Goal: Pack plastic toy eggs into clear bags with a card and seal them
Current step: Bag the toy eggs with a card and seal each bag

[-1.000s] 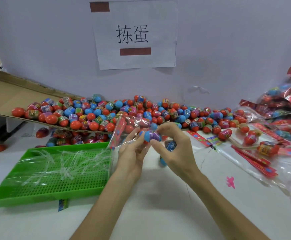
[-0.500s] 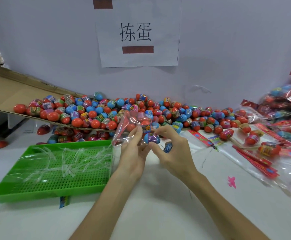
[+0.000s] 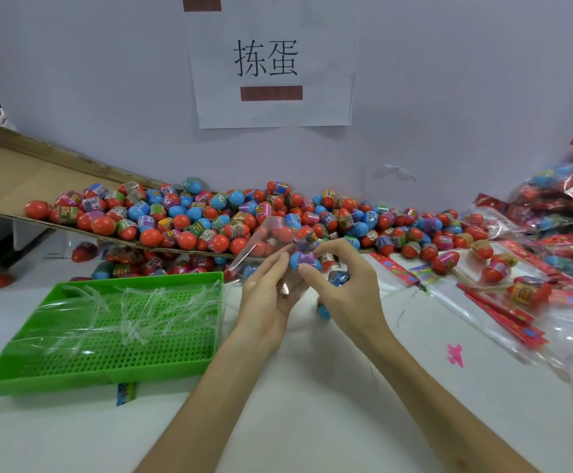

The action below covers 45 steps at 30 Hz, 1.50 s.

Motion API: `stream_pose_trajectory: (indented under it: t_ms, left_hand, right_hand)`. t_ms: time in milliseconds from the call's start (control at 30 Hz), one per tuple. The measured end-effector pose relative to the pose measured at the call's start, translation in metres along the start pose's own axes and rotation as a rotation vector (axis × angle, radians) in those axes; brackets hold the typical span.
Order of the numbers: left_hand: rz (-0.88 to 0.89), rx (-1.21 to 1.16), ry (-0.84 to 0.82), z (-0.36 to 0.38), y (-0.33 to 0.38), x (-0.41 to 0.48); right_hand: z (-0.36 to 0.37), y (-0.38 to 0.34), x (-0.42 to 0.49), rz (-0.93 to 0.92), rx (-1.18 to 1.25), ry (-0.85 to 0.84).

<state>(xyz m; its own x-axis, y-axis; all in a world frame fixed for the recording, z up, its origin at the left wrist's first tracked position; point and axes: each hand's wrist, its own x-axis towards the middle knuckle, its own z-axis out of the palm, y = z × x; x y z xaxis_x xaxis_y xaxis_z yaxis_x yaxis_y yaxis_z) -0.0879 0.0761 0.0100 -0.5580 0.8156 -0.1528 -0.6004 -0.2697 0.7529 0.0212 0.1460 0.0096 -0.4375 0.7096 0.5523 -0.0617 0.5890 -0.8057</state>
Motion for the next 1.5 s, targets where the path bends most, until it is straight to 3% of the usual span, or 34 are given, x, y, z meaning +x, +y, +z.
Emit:
stream_pose_trajectory:
  t_ms: [333, 733, 1067, 1500]
  left_hand:
    - [0.041, -0.083, 0.098, -0.006, 0.007, 0.006]
    - [0.101, 0.105, 0.046, -0.003, 0.003, 0.002]
    - [0.032, 0.195, -0.024, -0.005, 0.000, 0.003]
    - [0.002, 0.126, 0.007, -0.006, 0.002, 0.005]
  right_hand:
    - [-0.009, 0.004, 0.008, 0.085, -0.037, -0.075]
    - [-0.011, 0.006, 0.009, 0.120, -0.086, -0.161]
    - [-0.016, 0.014, 0.012, -0.040, -0.297, -0.149]
    - [-0.013, 0.009, 0.005, -0.072, -0.297, -0.241]
